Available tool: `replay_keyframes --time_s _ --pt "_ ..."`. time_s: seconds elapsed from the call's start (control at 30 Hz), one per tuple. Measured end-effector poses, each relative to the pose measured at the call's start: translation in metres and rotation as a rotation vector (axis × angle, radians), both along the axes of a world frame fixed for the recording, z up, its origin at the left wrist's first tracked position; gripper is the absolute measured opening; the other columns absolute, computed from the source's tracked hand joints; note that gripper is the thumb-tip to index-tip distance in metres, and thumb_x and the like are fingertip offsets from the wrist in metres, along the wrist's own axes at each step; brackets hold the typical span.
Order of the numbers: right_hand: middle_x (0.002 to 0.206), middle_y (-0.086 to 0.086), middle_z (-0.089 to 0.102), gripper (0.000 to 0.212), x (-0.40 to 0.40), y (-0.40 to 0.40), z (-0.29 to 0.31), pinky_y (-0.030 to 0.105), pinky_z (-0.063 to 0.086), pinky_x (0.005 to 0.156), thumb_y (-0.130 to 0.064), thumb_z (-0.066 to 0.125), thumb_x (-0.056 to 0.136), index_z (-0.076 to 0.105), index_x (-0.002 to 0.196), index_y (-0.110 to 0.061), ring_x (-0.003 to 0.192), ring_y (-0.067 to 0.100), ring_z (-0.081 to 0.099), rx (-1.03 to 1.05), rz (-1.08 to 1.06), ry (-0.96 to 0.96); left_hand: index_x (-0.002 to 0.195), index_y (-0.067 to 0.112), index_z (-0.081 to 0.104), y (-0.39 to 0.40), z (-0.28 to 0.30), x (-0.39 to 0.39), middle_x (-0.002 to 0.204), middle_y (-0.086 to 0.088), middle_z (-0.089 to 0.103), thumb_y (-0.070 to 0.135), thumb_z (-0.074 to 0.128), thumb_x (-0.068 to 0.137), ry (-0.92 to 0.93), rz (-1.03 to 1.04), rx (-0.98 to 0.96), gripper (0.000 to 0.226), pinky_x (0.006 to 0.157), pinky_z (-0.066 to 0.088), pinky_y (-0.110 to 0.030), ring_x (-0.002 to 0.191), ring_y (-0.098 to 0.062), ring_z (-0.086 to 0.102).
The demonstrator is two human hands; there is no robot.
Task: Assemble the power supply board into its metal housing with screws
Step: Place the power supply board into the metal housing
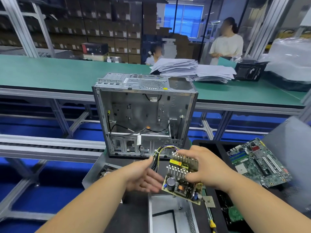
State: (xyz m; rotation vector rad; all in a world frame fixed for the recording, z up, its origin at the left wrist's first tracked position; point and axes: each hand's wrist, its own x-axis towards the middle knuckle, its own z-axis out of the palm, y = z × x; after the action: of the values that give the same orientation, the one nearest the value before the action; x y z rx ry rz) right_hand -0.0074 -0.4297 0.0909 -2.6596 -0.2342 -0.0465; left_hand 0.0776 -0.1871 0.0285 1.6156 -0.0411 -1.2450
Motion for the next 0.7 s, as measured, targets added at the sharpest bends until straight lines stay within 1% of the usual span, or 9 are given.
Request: replay_keyframes --time_s 0.07,0.17,0.23,0.3,0.37,0.43,0.5,0.6,0.7 --pt "0.088 -0.017 0.042 0.080 0.000 0.003 0.000 0.021 0.037 0.077 -0.038 0.075 0.067 0.047 0.141 -0.046 0.094 -0.006 0.039 0.007 0.014 -0.006 0.123 0.008 0.062 -0.005 -0.001 -0.004 0.106 -0.007 0.075 0.073 0.012 0.093 0.039 0.120 -0.088 0.087 0.072 0.053 -0.026 0.097 -0.018 0.073" --pt "0.089 -0.015 0.043 0.079 -0.003 0.005 0.002 0.021 0.039 0.078 -0.036 0.076 0.068 0.047 0.141 -0.045 0.094 -0.006 0.040 0.011 0.036 0.003 0.139 0.007 0.047 -0.007 0.001 -0.008 0.113 -0.006 0.073 0.071 0.026 0.094 0.072 0.330 -0.206 0.081 0.083 0.052 -0.032 0.106 -0.020 0.070" --pt "0.091 -0.013 0.043 0.079 -0.007 0.005 0.004 0.023 0.041 0.083 -0.034 0.075 0.068 0.047 0.141 -0.045 0.095 -0.003 0.041 0.014 0.067 0.016 0.139 0.008 0.045 -0.007 0.005 -0.011 0.124 -0.009 0.068 0.065 0.038 0.094 0.089 0.468 -0.312 0.073 0.090 0.050 -0.035 0.110 -0.021 0.067" --pt "0.093 -0.011 0.044 0.079 -0.010 0.005 0.004 0.025 0.043 0.086 -0.033 0.075 0.068 0.047 0.140 -0.046 0.097 -0.003 0.041 0.025 0.100 0.032 0.128 0.008 0.053 -0.007 0.010 -0.011 0.125 -0.011 0.067 0.057 0.048 0.092 0.083 0.610 -0.423 0.061 0.095 0.048 -0.036 0.110 -0.021 0.065" --pt "0.093 -0.013 0.044 0.078 -0.014 0.005 0.003 0.022 0.041 0.085 -0.032 0.074 0.067 0.048 0.139 -0.047 0.099 -0.006 0.040 0.028 0.139 0.044 0.121 0.004 0.053 -0.005 0.014 -0.012 0.123 -0.015 0.068 0.046 0.053 0.094 0.080 0.775 -0.528 0.050 0.092 0.048 -0.035 0.109 -0.022 0.065" --pt "0.092 -0.016 0.043 0.079 -0.016 0.005 0.001 0.016 0.036 0.081 -0.033 0.072 0.067 0.047 0.140 -0.047 0.101 -0.011 0.037 0.021 0.181 0.060 0.124 0.002 0.049 -0.002 0.019 -0.013 0.116 -0.019 0.067 0.034 0.054 0.098 0.097 0.943 -0.610 0.042 0.091 0.046 -0.033 0.105 -0.023 0.065" --pt "0.092 -0.019 0.041 0.080 -0.017 0.006 -0.002 0.017 0.037 0.082 -0.034 0.071 0.067 0.045 0.141 -0.048 0.102 -0.012 0.035 0.001 0.214 0.082 0.119 0.004 0.051 0.003 0.023 -0.014 0.102 -0.016 0.064 0.024 0.053 0.100 0.087 1.095 -0.648 0.027 0.092 0.046 -0.031 0.092 -0.022 0.064" --pt "0.094 -0.017 0.042 0.081 -0.019 0.011 -0.007 0.025 0.043 0.086 -0.032 0.070 0.067 0.044 0.141 -0.048 0.099 -0.005 0.036 -0.016 0.253 0.106 0.106 0.009 0.054 0.013 0.022 -0.015 0.092 -0.008 0.063 0.017 0.050 0.102 0.007 1.233 -0.585 0.009 0.074 0.049 -0.026 0.065 -0.014 0.058" --pt "0.097 -0.013 0.044 0.080 -0.019 0.017 -0.016 0.016 0.038 0.083 -0.030 0.072 0.069 0.044 0.142 -0.047 0.099 0.003 0.036 -0.027 0.292 0.118 0.093 0.013 0.057 0.028 0.015 -0.018 0.080 0.000 0.066 0.016 0.053 0.100 -0.094 1.228 -0.377 0.009 0.060 0.040 -0.020 0.056 -0.008 0.056"
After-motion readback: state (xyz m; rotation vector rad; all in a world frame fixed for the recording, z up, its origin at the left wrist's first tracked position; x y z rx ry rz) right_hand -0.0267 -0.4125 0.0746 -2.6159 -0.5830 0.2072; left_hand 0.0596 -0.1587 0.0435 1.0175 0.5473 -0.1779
